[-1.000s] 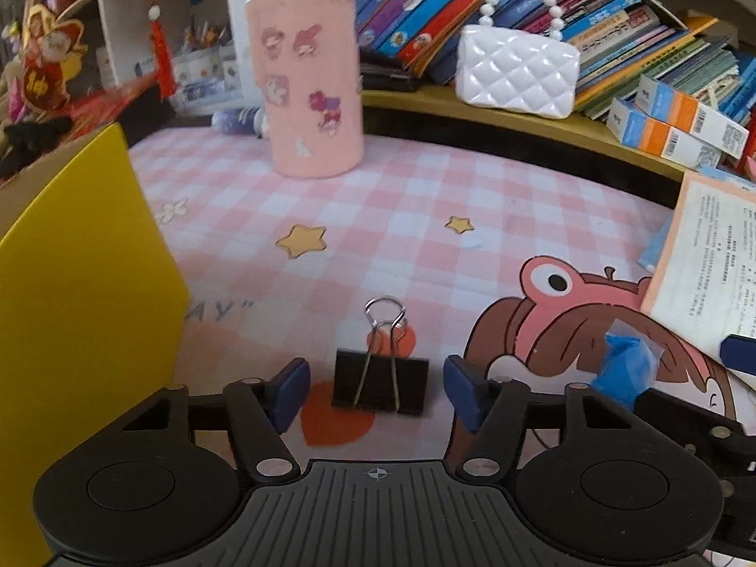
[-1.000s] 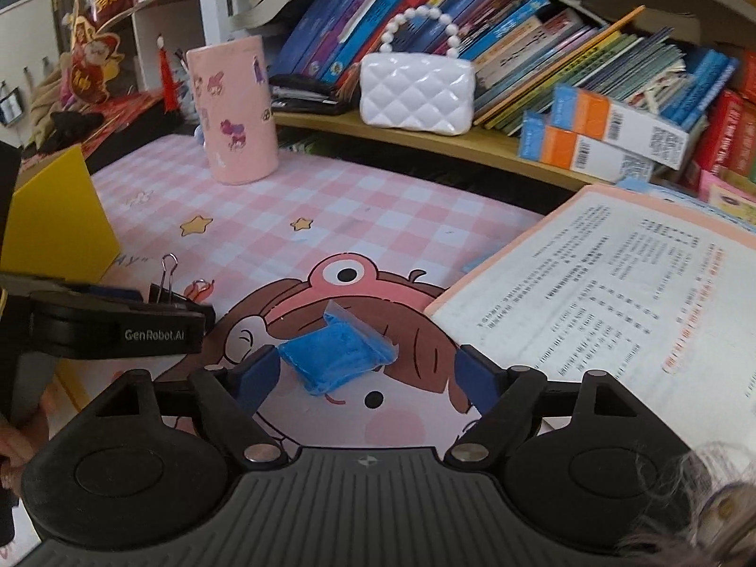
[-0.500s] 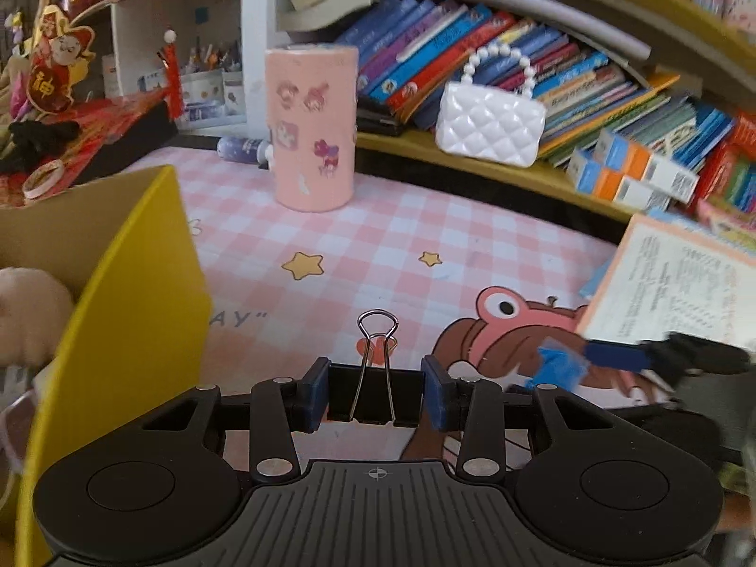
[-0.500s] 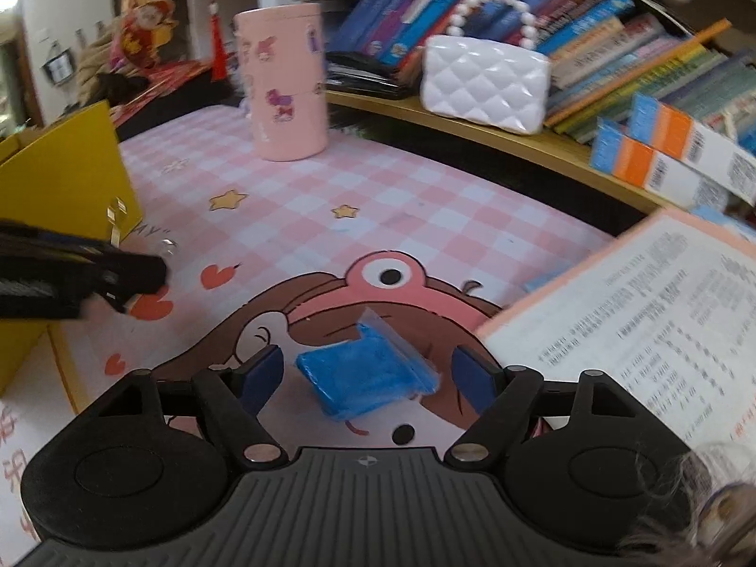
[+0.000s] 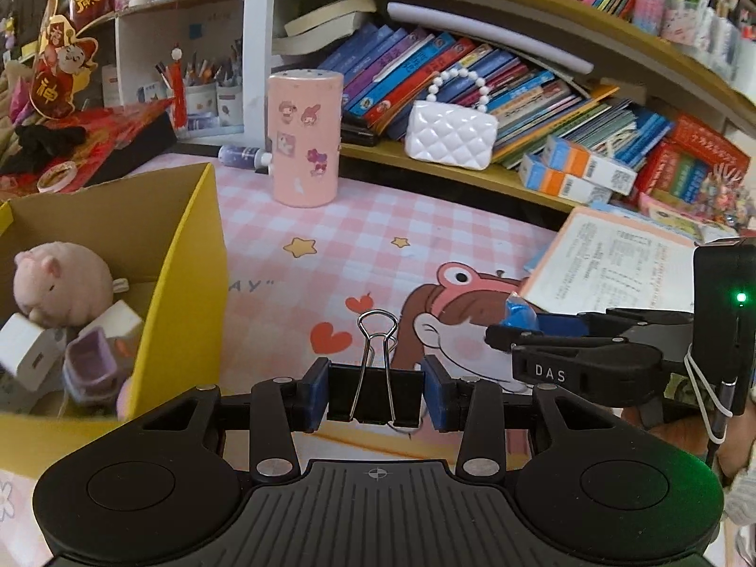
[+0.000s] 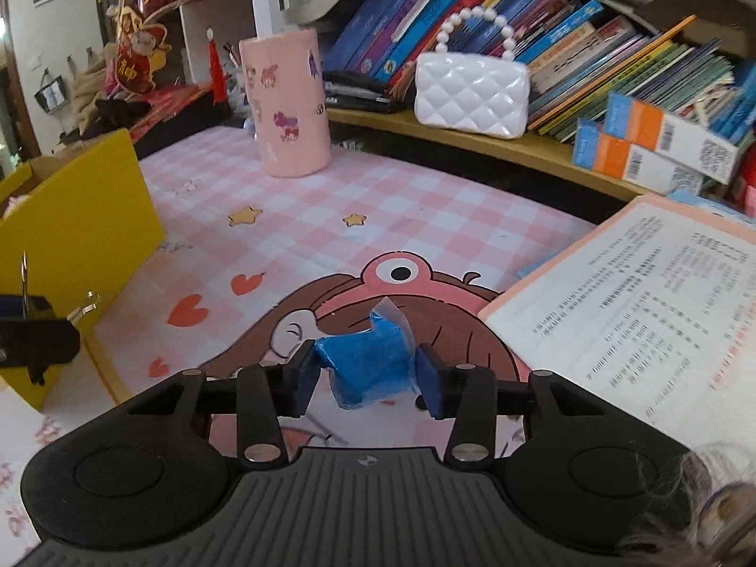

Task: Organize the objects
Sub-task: 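Carry the binder clip and blue item over the yellow box with both tools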

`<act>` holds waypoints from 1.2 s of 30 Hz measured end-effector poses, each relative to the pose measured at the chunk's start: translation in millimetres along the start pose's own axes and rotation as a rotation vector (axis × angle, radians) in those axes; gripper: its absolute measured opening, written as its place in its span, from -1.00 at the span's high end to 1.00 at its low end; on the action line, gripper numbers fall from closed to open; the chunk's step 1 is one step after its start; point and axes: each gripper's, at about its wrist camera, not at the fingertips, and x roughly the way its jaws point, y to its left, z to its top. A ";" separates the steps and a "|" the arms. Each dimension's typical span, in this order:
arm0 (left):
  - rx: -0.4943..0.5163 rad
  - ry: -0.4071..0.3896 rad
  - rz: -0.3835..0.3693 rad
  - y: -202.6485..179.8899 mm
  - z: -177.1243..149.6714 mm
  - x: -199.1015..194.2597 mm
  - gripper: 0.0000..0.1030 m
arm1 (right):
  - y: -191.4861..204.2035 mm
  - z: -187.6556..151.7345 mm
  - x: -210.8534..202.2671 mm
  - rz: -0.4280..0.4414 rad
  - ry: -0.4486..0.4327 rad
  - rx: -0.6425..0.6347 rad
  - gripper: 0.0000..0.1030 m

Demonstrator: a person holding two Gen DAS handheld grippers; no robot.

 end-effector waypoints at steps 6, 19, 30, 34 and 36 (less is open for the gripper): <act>0.026 -0.034 -0.045 3.9 -16.5 -36.0 0.24 | 26.1 -12.3 -46.1 -0.042 -0.035 0.036 0.21; -0.010 -0.018 -0.047 60.3 -68.2 -98.5 0.24 | 124.4 -60.5 -125.6 -0.041 -0.004 0.113 0.21; -0.053 -0.043 0.037 123.8 -104.6 -148.9 0.24 | 216.3 -86.6 -151.8 -0.035 0.045 0.090 0.21; -0.067 -0.055 0.062 143.4 -115.9 -166.1 0.24 | 244.9 -89.9 -156.3 -0.026 0.040 0.059 0.21; -0.070 -0.056 0.069 153.3 -122.2 -173.9 0.24 | 257.4 -92.1 -158.6 -0.019 0.039 0.050 0.21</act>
